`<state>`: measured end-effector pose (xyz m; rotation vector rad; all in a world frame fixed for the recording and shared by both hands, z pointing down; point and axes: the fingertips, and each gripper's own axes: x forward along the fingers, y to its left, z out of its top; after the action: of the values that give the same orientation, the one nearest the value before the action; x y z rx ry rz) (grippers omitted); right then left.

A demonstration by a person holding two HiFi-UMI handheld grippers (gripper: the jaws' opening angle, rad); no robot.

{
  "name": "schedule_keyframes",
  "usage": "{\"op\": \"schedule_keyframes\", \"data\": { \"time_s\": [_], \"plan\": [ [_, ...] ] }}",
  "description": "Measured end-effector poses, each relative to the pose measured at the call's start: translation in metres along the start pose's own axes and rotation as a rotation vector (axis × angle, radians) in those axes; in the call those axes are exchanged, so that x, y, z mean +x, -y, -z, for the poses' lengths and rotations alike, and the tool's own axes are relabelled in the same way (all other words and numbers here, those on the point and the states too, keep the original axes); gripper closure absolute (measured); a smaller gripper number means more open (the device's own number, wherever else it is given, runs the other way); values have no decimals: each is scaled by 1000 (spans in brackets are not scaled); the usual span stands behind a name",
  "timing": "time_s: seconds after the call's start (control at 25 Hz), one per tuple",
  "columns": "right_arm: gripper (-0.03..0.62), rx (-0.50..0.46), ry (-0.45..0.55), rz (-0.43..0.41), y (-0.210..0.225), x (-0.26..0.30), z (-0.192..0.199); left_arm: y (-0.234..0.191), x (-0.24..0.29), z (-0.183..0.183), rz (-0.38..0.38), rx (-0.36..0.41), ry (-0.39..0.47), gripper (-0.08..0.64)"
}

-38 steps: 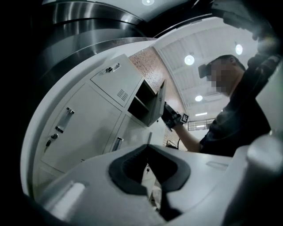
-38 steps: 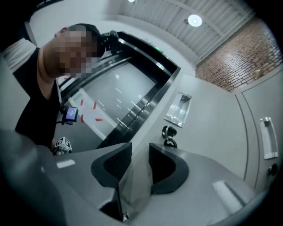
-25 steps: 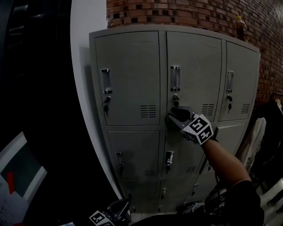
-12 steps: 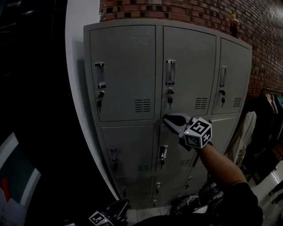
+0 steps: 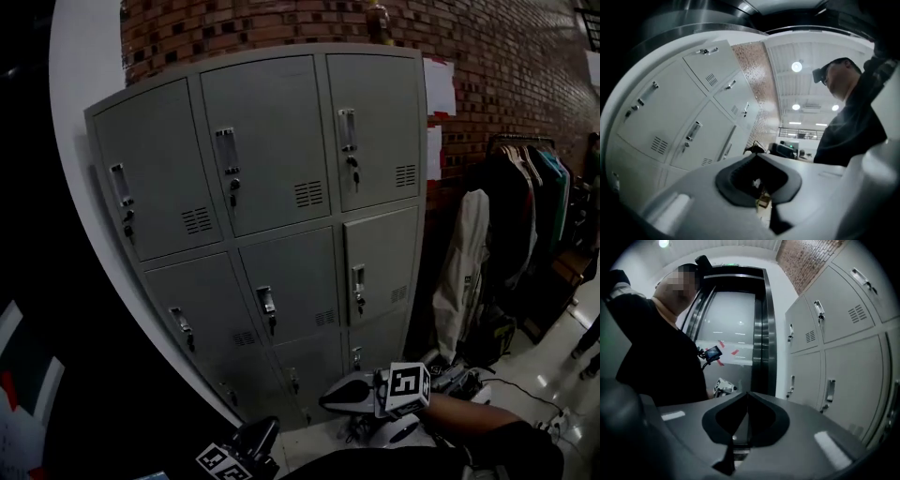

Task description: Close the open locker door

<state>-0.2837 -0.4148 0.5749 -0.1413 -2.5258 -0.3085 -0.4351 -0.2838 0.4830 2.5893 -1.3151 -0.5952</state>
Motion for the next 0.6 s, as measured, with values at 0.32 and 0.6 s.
{"op": "schedule_keyframes", "data": {
  "time_s": [0.32, 0.6],
  "plan": [
    [584, 194, 578, -286, -155, -144, -51, 152, 58, 95, 38, -80, -97, 557],
    [584, 334, 646, -173, -202, -199, -9, 223, 13, 85, -31, -25, -71, 557]
  ]
}}
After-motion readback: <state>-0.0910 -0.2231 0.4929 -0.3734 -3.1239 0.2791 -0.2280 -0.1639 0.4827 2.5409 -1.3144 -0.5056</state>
